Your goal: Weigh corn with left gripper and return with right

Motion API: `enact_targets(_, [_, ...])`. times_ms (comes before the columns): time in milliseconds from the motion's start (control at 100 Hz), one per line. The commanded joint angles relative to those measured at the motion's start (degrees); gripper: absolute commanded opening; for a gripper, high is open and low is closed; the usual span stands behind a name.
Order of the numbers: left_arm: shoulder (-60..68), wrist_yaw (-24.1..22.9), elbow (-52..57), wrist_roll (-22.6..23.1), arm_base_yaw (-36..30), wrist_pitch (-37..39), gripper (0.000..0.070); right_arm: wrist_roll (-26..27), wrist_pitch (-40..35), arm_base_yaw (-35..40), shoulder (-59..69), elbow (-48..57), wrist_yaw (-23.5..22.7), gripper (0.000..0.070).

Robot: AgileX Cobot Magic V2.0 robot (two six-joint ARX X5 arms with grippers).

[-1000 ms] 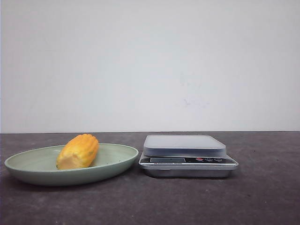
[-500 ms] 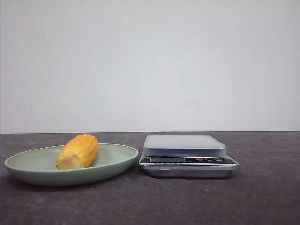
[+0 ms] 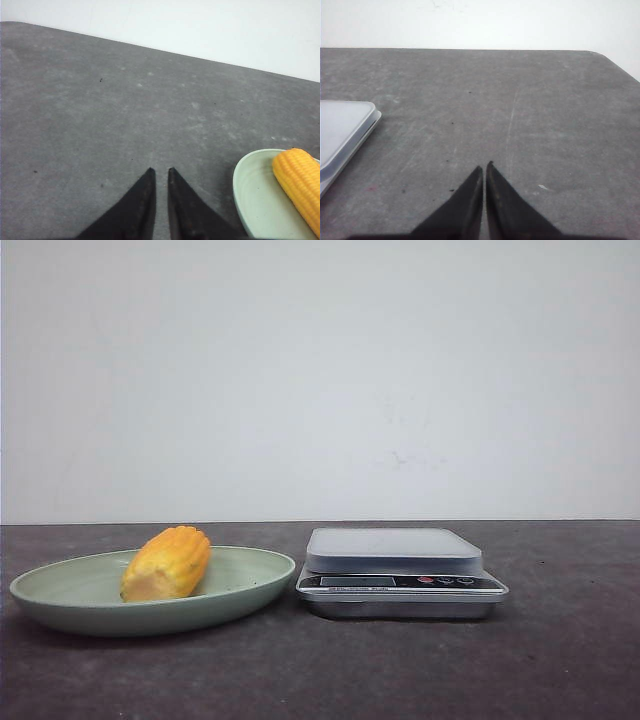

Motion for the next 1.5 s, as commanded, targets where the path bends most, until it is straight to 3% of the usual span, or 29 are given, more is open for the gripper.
enact_targets(0, [-0.04,0.26,-1.01,-0.35,0.11,-0.22,0.0000,-0.55,0.59,0.02,-0.04,-0.11,0.02,0.0007])
enact_targets(420, [-0.04,0.31,-0.98,-0.50,0.11,-0.20,0.0000,-0.37,3.23,0.02,-0.04,-0.11,0.02,0.0007])
enact_targets(580, [-0.04,0.28,-0.98,-4.24,0.09,-0.24,0.0000,1.36,5.25,0.00,-0.04,-0.11,0.15,0.0007])
enact_targets(690, [-0.04,0.44,-0.98,-4.59,0.09,-0.22,0.0000,1.33,2.84,0.00,-0.04,-0.11,3.41,0.0007])
enact_targets(780, [-0.04,1.40,-0.98,-8.24,0.09,-0.22,0.0000,2.54,-0.35,0.00,-0.02,-0.11,6.58,0.0006])
enact_targets(970, [-0.04,2.23,-0.96,-11.21,0.09,-0.22,0.0000,4.90,-0.33,-0.02,0.83,-0.11,6.84,0.0007])
enact_targets(1100, [-0.04,5.27,-0.50,-17.29,0.04,-0.24,0.0003,9.31,-0.02,-0.02,0.85,-0.11,6.45,0.0007])
enact_targets(1170, [-0.02,7.63,0.61,-21.46,0.04,-0.26,0.0004,12.24,1.97,0.00,0.81,-0.02,4.26,0.0006])
enact_targets(1250, [0.07,11.67,3.23,-23.82,0.04,-0.66,0.0005,14.38,6.69,0.04,0.81,0.74,-2.89,0.0007])
enact_targets(1330, [0.44,14.56,7.91,-23.80,0.04,-3.43,0.0006,18.14,10.51,0.07,0.83,3.08,-9.01,0.0005])
enact_targets(1490, [5.44,14.73,21.59,-20.65,0.04,-13.79,0.0006,19.23,7.26,0.31,3.67,13.88,-13.07,0.0004])
